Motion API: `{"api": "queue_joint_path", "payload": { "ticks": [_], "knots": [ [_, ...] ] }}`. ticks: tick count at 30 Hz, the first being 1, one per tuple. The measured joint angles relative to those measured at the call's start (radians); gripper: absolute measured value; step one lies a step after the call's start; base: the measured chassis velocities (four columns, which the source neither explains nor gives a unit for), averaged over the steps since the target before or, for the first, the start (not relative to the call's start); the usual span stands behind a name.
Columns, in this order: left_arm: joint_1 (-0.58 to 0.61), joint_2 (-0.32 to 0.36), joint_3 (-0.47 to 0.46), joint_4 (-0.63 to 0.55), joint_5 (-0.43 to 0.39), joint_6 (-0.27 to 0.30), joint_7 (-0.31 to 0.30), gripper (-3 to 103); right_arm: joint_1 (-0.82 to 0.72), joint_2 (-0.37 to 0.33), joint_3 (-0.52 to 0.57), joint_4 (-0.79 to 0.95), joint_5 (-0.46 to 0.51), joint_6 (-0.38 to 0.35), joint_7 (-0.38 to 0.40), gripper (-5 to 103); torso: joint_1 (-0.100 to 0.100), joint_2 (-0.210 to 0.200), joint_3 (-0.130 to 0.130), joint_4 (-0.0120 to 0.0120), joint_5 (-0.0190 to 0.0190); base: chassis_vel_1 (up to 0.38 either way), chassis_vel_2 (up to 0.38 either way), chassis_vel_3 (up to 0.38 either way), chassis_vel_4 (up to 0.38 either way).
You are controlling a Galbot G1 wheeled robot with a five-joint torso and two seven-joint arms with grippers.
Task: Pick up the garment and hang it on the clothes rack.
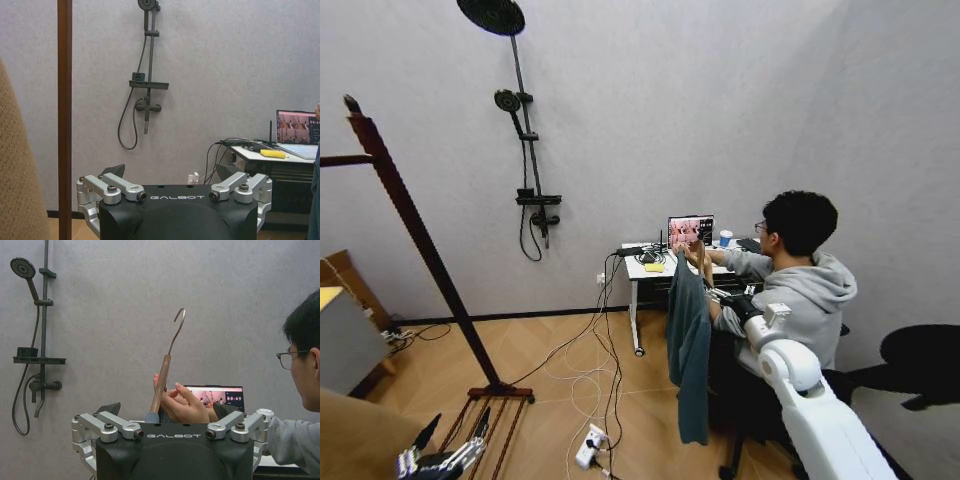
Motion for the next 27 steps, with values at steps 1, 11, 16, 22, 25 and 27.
{"api": "queue_joint_path", "payload": {
  "ticks": [1, 11, 16, 22, 25, 27],
  "knots": [
    [0.0, 0.0, 0.0, 0.0, 0.0, 0.0, 0.0, 100, 0.008, -0.002, -0.003, -0.004, 0.007, -0.008, 0.002, 100, 0.0, 0.0, 0.0, -0.0001, 0.0001, 0.0, 0.0, 0.0, 0.0],
    [0.0, 0.0, 0.0, 0.0, 0.0, 0.0, 0.0, 100, 0.153, -0.006, -0.088, -0.15, 0.067, -0.02, 0.037, 100, 0.0, 0.0, 0.0, 0.0001, 0.0, 0.0, 0.0, 0.0, 0.0],
    [0.0, 0.0, 0.0, 0.0, 0.0, 0.0, 0.0, 100, 0.183, 0.011, -0.137, -0.188, 0.087, -0.021, 0.082, 90, 0.0, 0.0, 0.0, 0.0003, 0.0001, 0.0, 0.0, 0.0, 0.0],
    [0.0, 0.0, 0.0, 0.0, 0.0, 0.0, 0.0, 100, 0.175, 0.018, -0.135, -0.185, 0.093, -0.029, 0.114, 73, 0.0, 0.0, 0.0, 0.0002, 0.0002, 0.0, 0.0, 0.0, 0.0],
    [0.0, 0.0, 0.0, 0.0, 0.0, 0.0, 0.0, 100, 0.163, 0.014, -0.126, -0.179, 0.095, -0.031, 0.127, 62, 0.0, 0.0, 0.0, 0.0002, 0.0001, 0.0, 0.0, 0.0, 0.0],
    [0.0, 0.0, 0.0, 0.0, 0.0, 0.0, 0.0, 100, 0.144, 0.007, -0.116, -0.168, 0.094, -0.032, 0.135, 51, 0.0, 0.0, 0.0, 0.0001, 0.0001, 0.0, 0.0, 0.0, 0.0]
  ]
}}
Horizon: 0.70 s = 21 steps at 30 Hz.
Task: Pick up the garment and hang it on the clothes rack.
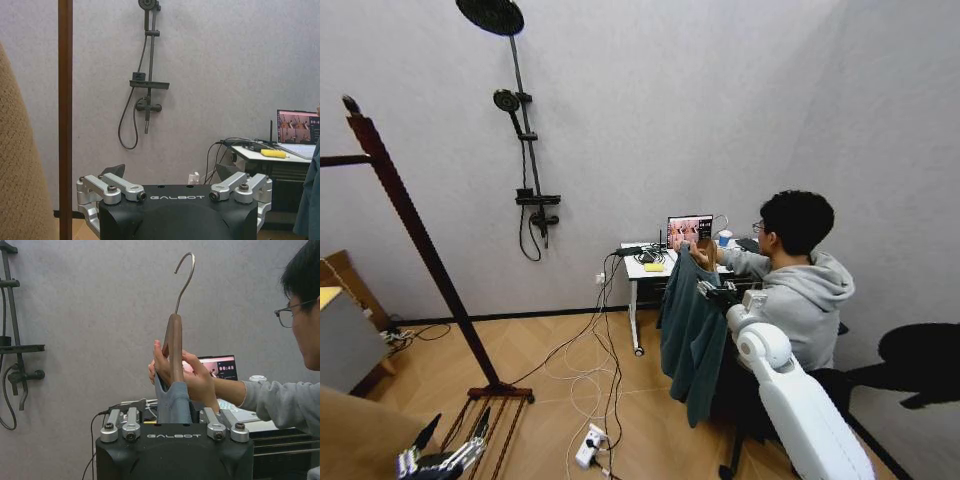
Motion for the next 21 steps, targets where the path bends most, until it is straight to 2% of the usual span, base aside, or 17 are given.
{"api": "queue_joint_path", "payload": {
  "ticks": [2, 3, 5, 6, 8, 9, 10, 16, 21],
  "knots": [
    [0.0, 0.0, 0.0, 0.0, 0.0, 0.0, 0.0, 100, -0.02, -0.006, 0.005, 0.009, -0.006, 0.005, 0.012, 40, 0.0, 0.0, 0.0, 0.0, 0.0, 0.0, 0.0, 0.0, 0.0],
    [0.0, 0.0, 0.0, 0.0, 0.0, 0.0, 0.0, 100, -0.02, -0.006, 0.005, 0.009, -0.006, 0.005, 0.012, 40, 0.0, 0.0, 0.0, 0.0, 0.0, 0.0, 0.0, 0.0, 0.0],
    [0.0, 0.0, 0.0, 0.0, 0.0, 0.0, 0.0, 100, -0.045, -0.01, 0.009, 0.016, -0.014, 0.016, 0.023, 29, 0.0, 0.0, 0.0, 0.0, 0.0001, 0.0, 0.0, 0.0, 0.0],
    [0.0, 0.0, 0.0, 0.0, 0.0, 0.0, 0.0, 100, -0.045, -0.01, 0.009, 0.016, -0.014, 0.016, 0.023, 29, 0.0, 0.0, 0.0, 0.0, 0.0001, 0.0, 0.0, 0.0, 0.0],
    [0.0, 0.0, 0.0, 0.0, 0.0, 0.0, 0.0, 100, -0.06, -0.014, 0.019, 0.027, -0.014, 0.022, 0.025, 19, 0.0, 0.0, 0.0, 0.0001, 0.0001, 0.0, 0.0, 0.0, 0.0],
    [0.0, 0.0, 0.0, 0.0, 0.0, 0.0, 0.0, 100, -0.06, -0.014, 0.019, 0.027, -0.014, 0.022, 0.025, 19, 0.0, 0.0, 0.0, 0.0001, 0.0001, 0.0, 0.0, 0.0, 0.0],
    [0.0, 0.0, 0.0, 0.0, 0.0, 0.0, 0.0, 100, -0.067, -0.019, 0.022, 0.034, -0.012, 0.024, 0.024, 14, 0.0, 0.0, 0.0, 0.0004, 0.0001, 0.0, 0.0, 0.0, 0.0],
    [0.0, 0.0, 0.0, 0.0, 0.0, 0.0, 0.0, 100, -0.094, -0.042, 0.044, 0.069, -0.012, 0.034, 0.023, 13, 0.0, 0.0, 0.0, 0.0002, 0.0001, 0.0, 0.0, 0.0, 0.0],
    [0.0, 0.0, 0.0, 0.0, 0.0, 0.0, 0.0, 100, -0.166, -0.063, 0.072, 0.215, -0.016, 0.032, 0.022, 10, 0.0, 0.0, 0.0, -0.0006, 0.0, 0.0, 0.0, 0.0, 0.0]
  ]
}}
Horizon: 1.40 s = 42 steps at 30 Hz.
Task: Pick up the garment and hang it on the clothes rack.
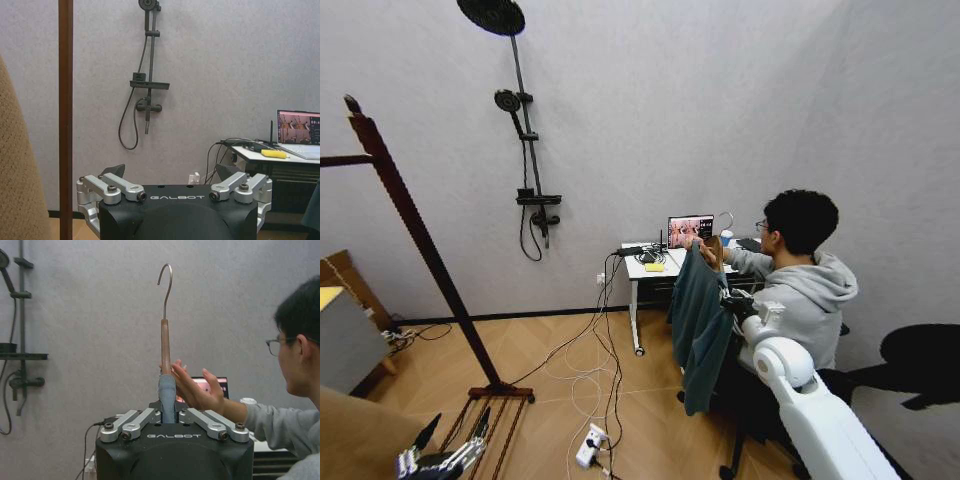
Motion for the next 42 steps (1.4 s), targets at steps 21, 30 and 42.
{"api": "queue_joint_path", "payload": {
  "ticks": [21, 30, 42],
  "knots": [
    [0.0, 0.0, 0.0, 0.0, 0.0, 0.0, 0.0, 100, -0.171, 0.005, 0.034, 0.212, -0.02, -0.011, -0.034, 10, 0.0, 0.0, 0.0, 0.0006, -0.0001, 0.045, 0.049, 0.047, 0.048],
    [0.0, 0.0, 0.0, 0.0, 0.0, 0.0, 0.0, 100, -0.18, 0.01, 0.035, 0.224, -0.02, -0.004, -0.034, 10, 0.0, 0.0, 0.0, 0.0007, -0.0003, 0.106, 0.125, 0.114, 0.104],
    [0.0, 0.0, 0.0, 0.0, 0.0, 0.0, 0.0, 100, -0.194, 0.02, 0.04, 0.239, -0.017, -0.004, -0.026, 10, 0.0, 0.0, 0.0, 0.0007, 0.0, 0.053, 0.197, 0.21, 0.048]
  ]
}}
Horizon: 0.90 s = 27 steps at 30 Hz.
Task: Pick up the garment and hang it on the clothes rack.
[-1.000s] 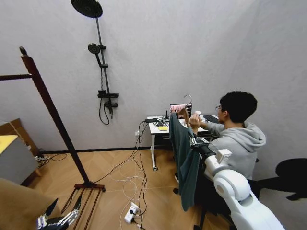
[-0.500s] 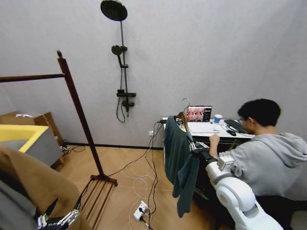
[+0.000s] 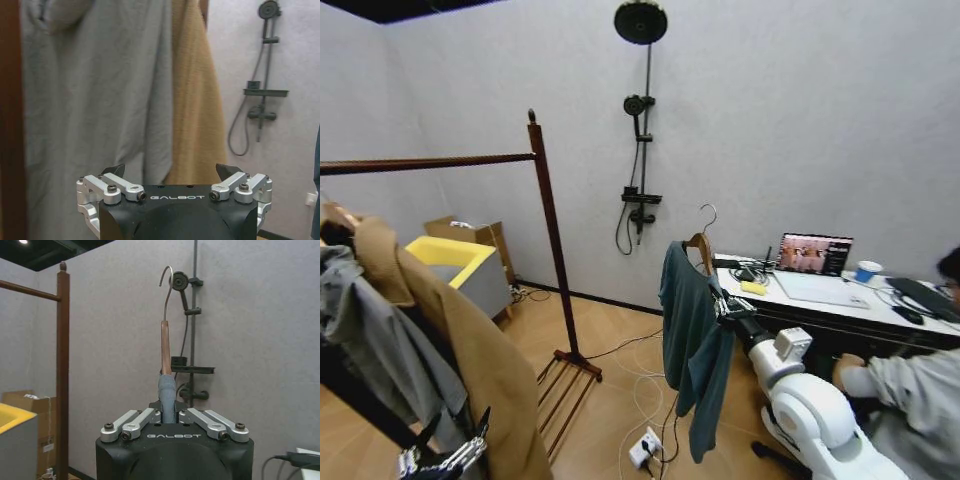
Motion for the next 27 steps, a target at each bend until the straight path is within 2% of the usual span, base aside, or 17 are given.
{"api": "queue_joint_path", "payload": {
  "ticks": [27],
  "knots": [
    [0.0, 0.0, 0.0, 0.0, 0.0, 0.0, 0.0, 100, -0.031, -0.005, 0.01, 0.055, -0.003, -0.003, -0.001, 10, 0.0, 0.0, 0.0, 0.0, 0.0001, 0.061, 0.197, 0.198, 0.056]
  ]
}}
